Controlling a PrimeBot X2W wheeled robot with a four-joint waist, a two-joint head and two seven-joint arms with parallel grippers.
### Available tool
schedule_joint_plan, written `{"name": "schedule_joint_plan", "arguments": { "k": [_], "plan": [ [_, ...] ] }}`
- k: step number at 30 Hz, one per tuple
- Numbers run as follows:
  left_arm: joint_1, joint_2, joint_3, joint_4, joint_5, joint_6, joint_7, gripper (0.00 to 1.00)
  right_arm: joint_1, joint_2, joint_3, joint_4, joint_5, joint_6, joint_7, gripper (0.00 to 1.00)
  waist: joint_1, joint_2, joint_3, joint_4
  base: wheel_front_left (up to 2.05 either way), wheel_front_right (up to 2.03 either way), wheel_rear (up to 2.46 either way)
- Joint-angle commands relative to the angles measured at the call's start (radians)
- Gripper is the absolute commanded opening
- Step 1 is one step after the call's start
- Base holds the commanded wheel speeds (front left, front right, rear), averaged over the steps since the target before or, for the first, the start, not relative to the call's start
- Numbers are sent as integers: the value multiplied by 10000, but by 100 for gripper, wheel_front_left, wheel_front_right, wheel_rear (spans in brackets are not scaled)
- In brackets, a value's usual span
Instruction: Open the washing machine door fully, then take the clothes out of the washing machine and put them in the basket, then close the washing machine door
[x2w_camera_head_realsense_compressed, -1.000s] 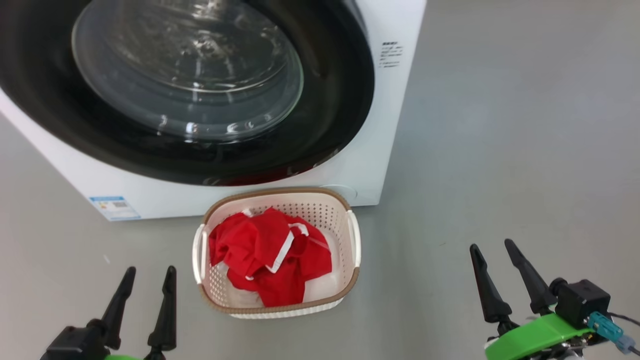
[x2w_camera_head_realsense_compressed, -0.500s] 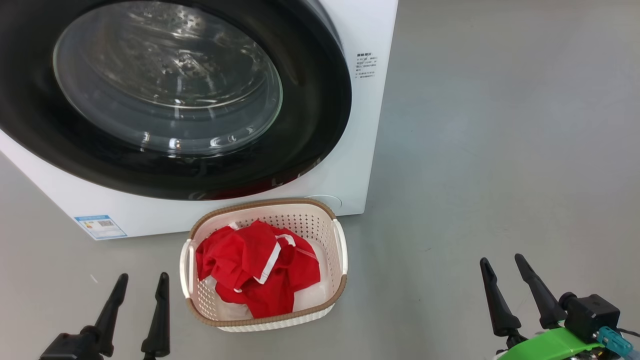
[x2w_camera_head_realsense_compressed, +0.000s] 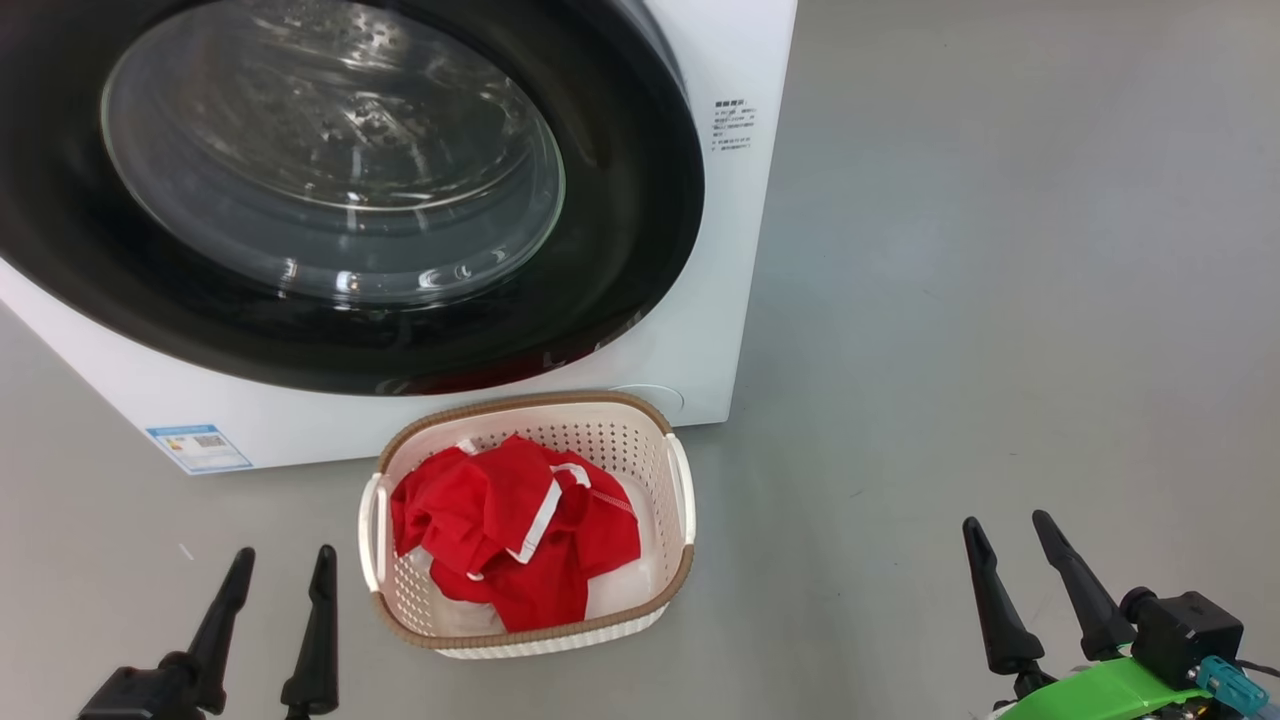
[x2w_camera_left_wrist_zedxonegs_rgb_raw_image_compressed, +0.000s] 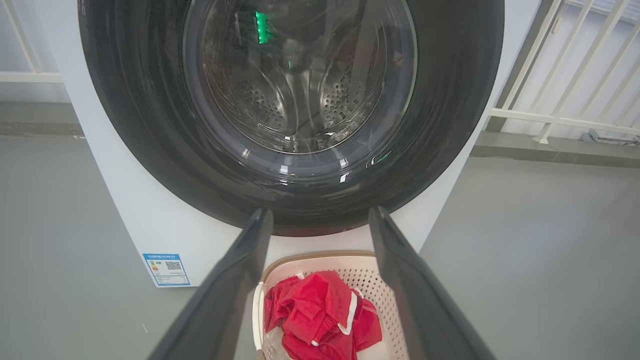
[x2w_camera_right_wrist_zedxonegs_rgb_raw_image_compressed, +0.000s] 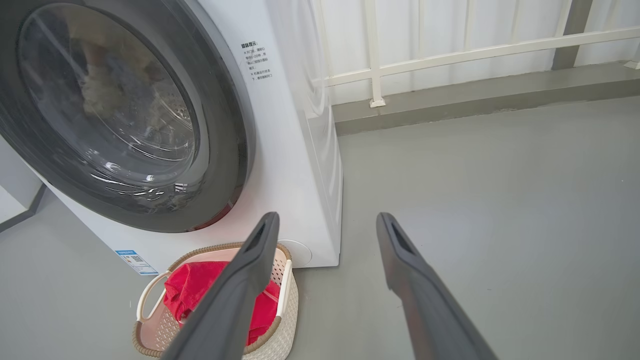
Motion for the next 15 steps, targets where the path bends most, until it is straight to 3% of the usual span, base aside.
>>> {"name": "schedule_joint_plan", "arguments": {
  "k": [1, 10, 11, 15],
  "plan": [
    [-102, 190, 376, -268, 65, -54, -90, 100, -108, -85, 164, -278, -18, -36, -63, 100, 0, -1, -1, 7, 0, 0, 0],
    [-92, 112, 539, -341, 95, -54, -90, 100, -132, -81, 163, -316, -27, -36, -63, 100, 0, -1, -8, 33, 0, 0, 0],
    [-2, -37, 152, -28, 51, 6, 4, 0, -2, 8, 3, -14, 3, 2, 0, 0, 0, -1, -7, 34, 0, 0, 0],
    [95, -256, 67, 462, 36, 13, 68, 0, 4, 124, 72, 501, 15, 2, 7, 0, 0, -1, -7, 34, 0, 0, 0]
  ]
}}
